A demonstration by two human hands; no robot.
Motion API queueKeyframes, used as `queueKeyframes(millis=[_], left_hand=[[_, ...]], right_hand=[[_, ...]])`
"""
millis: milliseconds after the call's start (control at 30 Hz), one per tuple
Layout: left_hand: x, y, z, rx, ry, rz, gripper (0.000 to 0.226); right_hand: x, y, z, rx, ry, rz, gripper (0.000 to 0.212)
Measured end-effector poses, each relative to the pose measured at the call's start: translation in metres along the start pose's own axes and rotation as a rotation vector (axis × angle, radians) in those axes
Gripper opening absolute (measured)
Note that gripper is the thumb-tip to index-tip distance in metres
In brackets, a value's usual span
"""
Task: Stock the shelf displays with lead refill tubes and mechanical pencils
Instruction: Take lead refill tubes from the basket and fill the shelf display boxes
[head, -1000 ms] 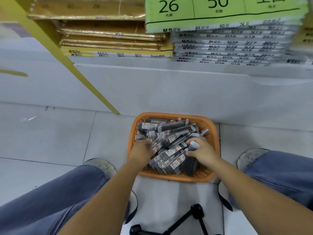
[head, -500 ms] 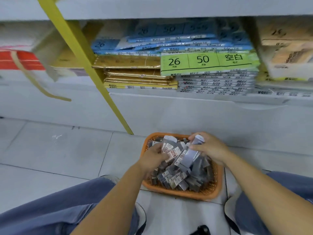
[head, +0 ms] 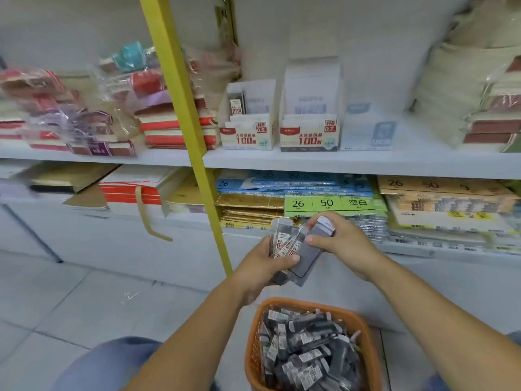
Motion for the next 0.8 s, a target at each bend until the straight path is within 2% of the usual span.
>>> queueKeyframes(millis=[100,233,467,567,667,800], left_hand=[[-0.040,-0.017,-0.008,-0.064,0.023,0.063,0.043],[-0.087,-0.032,-0.015,-0.061,-0.010,0.147,0.039],[-0.136,-0.024,-0.023,-0.084,-0.201,0.234,0.035],[-0.141,-0.015,-0.024,-0.057,-0.262,0.256,0.037],[-0.137,-0.003,-0.022,-0.006,-0.340,0.255,0.044],[-0.135,0.008,-0.017,0.047,-0.399,0.238,0.035]], right_hand=[[0.038,-0.002,0.001,-0.048,0.002,-0.126,0.031],[0.085,0.004,-0.002,-0.090,-0.056,-0.253,0.036],[0.138,0.036,-0.009,-0.100,0.054,-0.296,0.034],[0.153,0.047,-0.013,-0.101,-0.011,-0.317,0.034],[0.158,0.058,-0.015,-0.027,0.003,-0.318,0.032],[0.159,0.070,-0.017,0.067,0.006,-0.296,0.030]])
Point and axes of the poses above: each hand's wrist, its own y-axis towards the middle knuckle, its own z-axis out of the palm, x = y × z, the point moved 4 cm from there along y, towards the middle knuckle, and after that the axes turned 1 degree about -x, right-handed, at the moved point
